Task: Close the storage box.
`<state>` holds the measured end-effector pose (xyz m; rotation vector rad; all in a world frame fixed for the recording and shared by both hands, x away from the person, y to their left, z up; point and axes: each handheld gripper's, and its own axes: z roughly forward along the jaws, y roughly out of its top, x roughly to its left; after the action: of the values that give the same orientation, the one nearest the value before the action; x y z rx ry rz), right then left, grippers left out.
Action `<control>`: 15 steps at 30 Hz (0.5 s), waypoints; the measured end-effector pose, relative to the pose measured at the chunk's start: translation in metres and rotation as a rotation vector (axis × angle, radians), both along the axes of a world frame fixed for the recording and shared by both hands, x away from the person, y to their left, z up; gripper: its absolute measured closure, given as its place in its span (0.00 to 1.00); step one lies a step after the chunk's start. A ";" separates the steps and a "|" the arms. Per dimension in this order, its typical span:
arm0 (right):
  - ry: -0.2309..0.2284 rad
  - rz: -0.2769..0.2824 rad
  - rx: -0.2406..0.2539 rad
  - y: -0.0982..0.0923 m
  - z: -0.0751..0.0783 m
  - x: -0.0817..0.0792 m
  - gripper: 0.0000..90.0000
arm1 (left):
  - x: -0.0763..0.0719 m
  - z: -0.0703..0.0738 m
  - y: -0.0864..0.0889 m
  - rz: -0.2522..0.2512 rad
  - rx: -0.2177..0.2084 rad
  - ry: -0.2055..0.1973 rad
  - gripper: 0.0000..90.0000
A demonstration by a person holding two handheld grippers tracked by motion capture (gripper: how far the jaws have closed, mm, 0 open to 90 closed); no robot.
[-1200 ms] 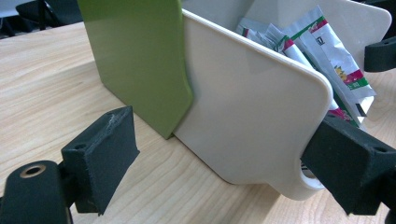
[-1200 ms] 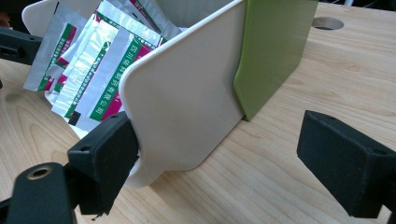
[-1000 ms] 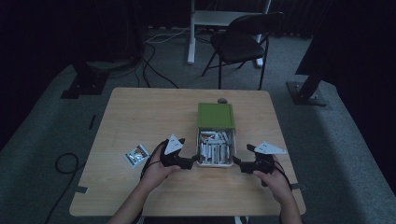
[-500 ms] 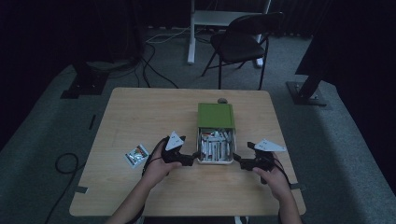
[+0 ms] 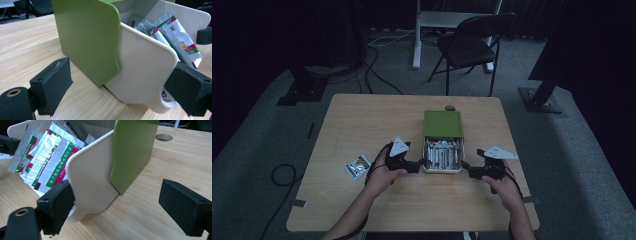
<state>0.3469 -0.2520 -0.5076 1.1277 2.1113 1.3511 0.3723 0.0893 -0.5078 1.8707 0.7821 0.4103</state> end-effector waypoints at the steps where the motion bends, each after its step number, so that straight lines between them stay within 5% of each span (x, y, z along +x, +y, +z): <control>1: 0.000 -0.003 0.000 0.000 0.000 0.000 0.14 | 0.000 0.000 0.000 0.000 0.000 0.000 0.12; 15: -0.003 -0.026 -0.004 0.001 0.001 0.008 0.14 | 0.010 0.003 -0.002 0.005 -0.006 0.010 0.12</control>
<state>0.3547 -0.2513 -0.5064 1.1467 2.0894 1.3354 0.3818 0.0871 -0.5050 1.8671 0.7942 0.4019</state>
